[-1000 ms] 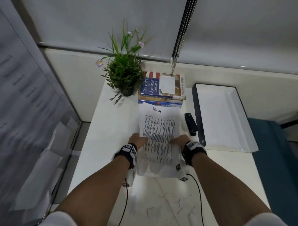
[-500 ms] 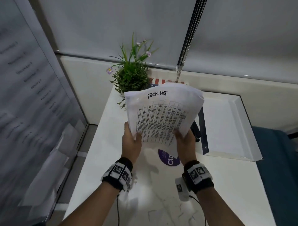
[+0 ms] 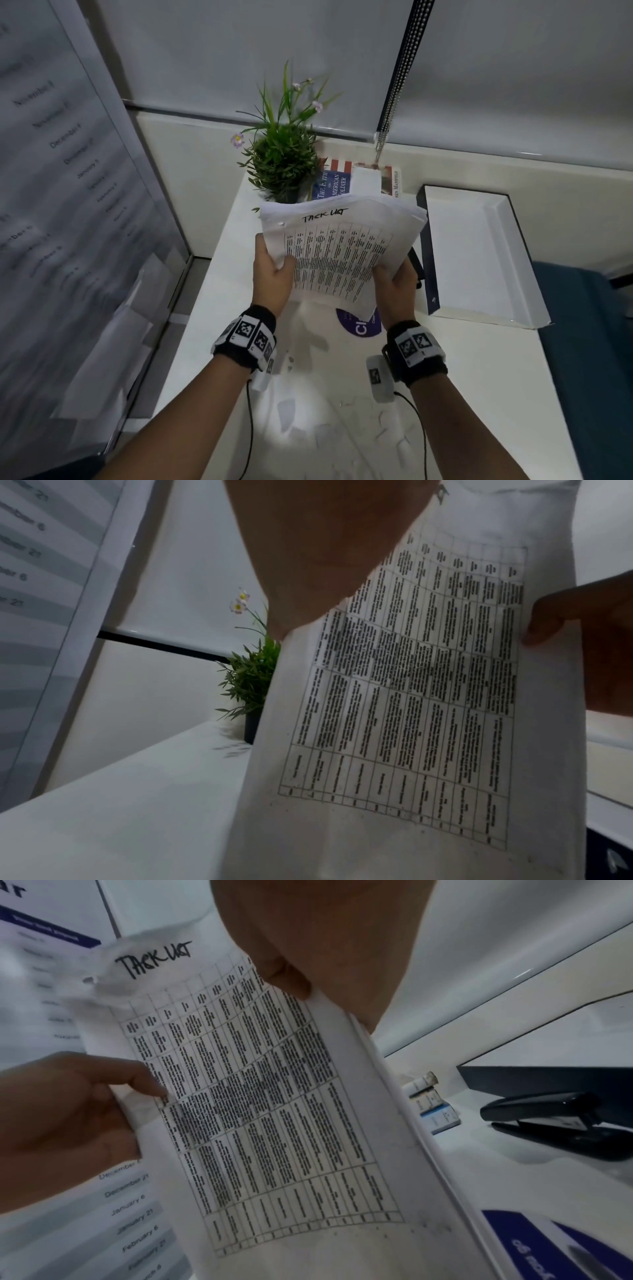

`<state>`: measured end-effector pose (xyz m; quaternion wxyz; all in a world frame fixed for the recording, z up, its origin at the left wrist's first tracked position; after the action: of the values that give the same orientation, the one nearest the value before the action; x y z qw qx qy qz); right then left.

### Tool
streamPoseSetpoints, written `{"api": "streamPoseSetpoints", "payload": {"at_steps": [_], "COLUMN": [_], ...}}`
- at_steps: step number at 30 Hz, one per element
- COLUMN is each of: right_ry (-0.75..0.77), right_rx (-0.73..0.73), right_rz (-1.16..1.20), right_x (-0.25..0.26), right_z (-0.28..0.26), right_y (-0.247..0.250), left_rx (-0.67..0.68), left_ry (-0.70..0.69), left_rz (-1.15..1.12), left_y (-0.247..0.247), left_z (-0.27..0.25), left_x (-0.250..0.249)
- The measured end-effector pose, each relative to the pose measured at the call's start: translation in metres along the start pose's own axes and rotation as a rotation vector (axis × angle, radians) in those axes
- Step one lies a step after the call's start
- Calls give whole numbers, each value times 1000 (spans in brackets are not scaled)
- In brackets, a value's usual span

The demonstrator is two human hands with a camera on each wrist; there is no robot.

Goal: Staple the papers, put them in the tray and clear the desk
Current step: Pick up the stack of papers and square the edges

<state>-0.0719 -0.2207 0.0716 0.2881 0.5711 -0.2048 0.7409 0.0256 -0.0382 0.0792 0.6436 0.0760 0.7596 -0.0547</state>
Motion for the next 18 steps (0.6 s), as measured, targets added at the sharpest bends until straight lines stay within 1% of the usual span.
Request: {"api": "streamPoseSetpoints", "payload": {"at_steps": [1,4,7,12,16,18], "right_ry": [-1,-12,2,-2,-31,-51], "right_rx": [5,9,12,16,39,115], "right_rz": [8,0,-33,-63,-70,-71], "right_x": [0,-3,-3,-9,-10,-8], "right_z": [1,-1,-4,-3,3,14], "right_y": [1,3,3,2,4,6], "left_rx": [7,32,25,28,39,73], "left_ry": [-12,37,60,107,76,48], "left_rz": [4,39,116,129,126,113], "left_y": [1,3,2,-1,-5,-2], "left_z": [-1,-2,0,4,8,14], "left_x": [-1,6,11,13,6,-5]}}
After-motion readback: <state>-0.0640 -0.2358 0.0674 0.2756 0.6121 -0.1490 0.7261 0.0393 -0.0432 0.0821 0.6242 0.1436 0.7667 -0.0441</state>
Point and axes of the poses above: each hand's wrist, its own z-axis towards the middle knuckle, its own y-axis out of the back of the hand, x = y × z, the point moved 3 cm from there along z, towards the middle knuckle, and after that the axes turned 12 degrees about y, right-handed, at the moved point
